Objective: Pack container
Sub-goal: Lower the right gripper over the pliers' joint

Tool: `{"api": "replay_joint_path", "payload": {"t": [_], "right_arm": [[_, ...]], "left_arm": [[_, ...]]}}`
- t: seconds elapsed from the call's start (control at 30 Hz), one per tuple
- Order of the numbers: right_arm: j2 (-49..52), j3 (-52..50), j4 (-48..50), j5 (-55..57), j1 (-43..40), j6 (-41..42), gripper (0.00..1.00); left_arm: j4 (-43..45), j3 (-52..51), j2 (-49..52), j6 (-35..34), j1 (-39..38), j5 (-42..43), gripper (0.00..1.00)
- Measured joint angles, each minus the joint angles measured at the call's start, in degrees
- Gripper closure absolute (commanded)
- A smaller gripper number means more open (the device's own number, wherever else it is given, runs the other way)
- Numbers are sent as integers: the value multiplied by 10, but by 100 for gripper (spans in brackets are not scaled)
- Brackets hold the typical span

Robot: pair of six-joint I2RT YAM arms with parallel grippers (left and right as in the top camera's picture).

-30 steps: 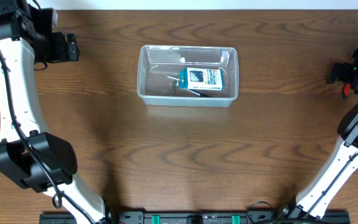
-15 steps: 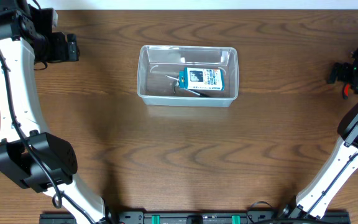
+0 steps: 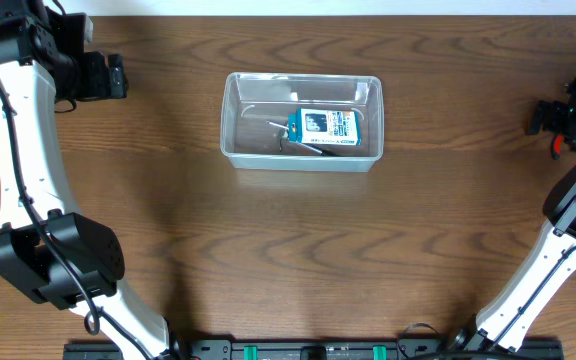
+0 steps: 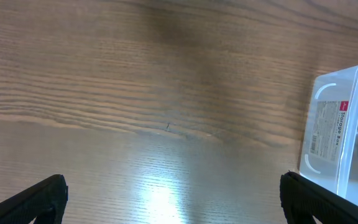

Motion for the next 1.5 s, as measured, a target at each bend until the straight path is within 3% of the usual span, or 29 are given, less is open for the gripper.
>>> {"api": "replay_joint_path", "payload": {"t": [1.5], "right_arm": [[0,0,4,13,0,0,1]], "left_arm": [[0,0,0,0,0,0,2]]}}
